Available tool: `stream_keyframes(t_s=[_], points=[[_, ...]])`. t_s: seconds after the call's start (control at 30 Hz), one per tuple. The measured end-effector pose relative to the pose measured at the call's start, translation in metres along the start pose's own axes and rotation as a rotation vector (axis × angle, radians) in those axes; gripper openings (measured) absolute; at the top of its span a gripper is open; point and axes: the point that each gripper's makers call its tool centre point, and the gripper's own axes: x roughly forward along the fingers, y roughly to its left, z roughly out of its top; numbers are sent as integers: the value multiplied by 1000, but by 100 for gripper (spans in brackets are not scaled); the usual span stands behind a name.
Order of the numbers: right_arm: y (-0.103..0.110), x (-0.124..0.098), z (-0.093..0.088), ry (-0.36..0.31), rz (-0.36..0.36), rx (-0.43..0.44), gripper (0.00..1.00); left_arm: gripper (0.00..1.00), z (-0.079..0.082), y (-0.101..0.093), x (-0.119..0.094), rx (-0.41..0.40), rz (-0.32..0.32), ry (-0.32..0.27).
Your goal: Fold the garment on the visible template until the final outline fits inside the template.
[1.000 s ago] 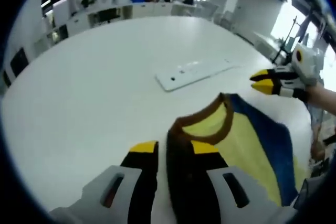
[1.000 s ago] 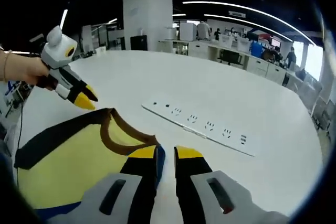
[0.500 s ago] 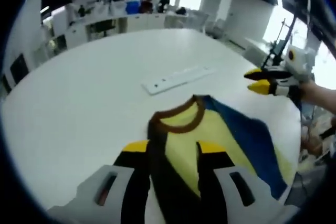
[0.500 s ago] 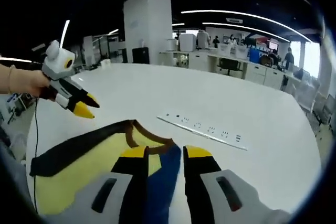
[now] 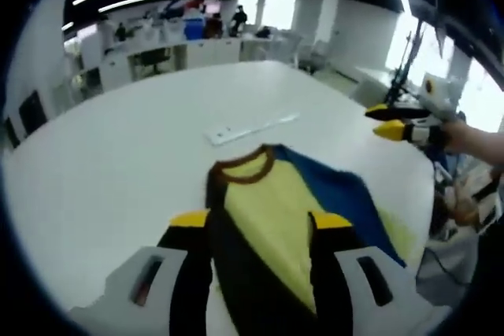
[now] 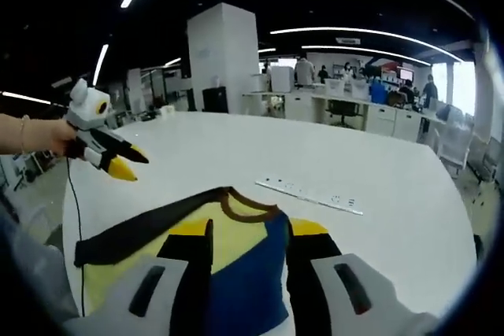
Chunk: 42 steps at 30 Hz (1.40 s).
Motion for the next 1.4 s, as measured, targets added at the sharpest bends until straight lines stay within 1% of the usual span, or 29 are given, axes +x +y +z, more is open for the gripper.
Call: stream_keyframes(t_s=[0.1, 0.2, 0.27, 0.3, 0.33, 0.37, 0.47, 0.53, 0.57, 0.6, 0.67, 0.73, 0.8, 0.87, 0.93, 1.07, 1.17, 1.23, 1.4], points=[[9, -20, -2, -2, 3, -3, 43, 51, -3, -13, -23, 3, -2, -28], [19, -40, -11, 12, 6, -2, 54, 54, -12, -22, -39, 14, -6, -31], [23, -55, -18, 11, 0, -4, 54, 56, -20, -25, -49, 21, 2, -20], [26, -63, -23, 15, -4, 8, 54, 57, -25, -28, -55, 19, 2, -15], [27, -68, -25, 17, -7, 17, 55, 58, -27, -30, -59, 17, 2, -14], [29, -75, -27, 13, -14, 29, 59, 59, -30, -33, -66, 12, 3, -19], [33, -89, -27, 0, -24, 43, 68, 62, -35, -41, -77, 1, -1, -32], [37, -103, -24, -16, -33, 39, 71, 64, -41, -50, -89, -5, -10, -36], [38, -105, -23, -17, -33, 40, 73, 64, -42, -52, -92, -6, -10, -37], [40, -113, -21, -24, -35, 52, 75, 64, -46, -57, -100, -13, -8, -43], [42, -123, -21, -21, -41, 64, 80, 64, -51, -62, -108, -24, -18, -45], [42, -133, -21, -15, -58, 56, 84, 65, -54, -66, -115, -39, -19, -57], [41, -140, -20, -22, -69, 44, 85, 68, -59, -69, -124, -48, -16, -65], [42, -152, -17, -44, -77, 51, 87, 74, -64, -72, -134, -69, -6, -75], [42, -162, -16, -54, -85, 57, 88, 77, -69, -73, -143, -81, 8, -82], [42, -181, -20, -43, -105, 45, 95, 80, -78, -76, -160, -101, 24, -93], [42, -192, -24, -42, -107, 50, 99, 85, -84, -78, -171, -113, 30, -103], [42, -199, -26, -37, -107, 53, 100, 88, -90, -78, -177, -114, 42, -102], [47, -214, -34, -18, -93, 63, 100, 93, -103, -84, -192, -115, 40, -107]])
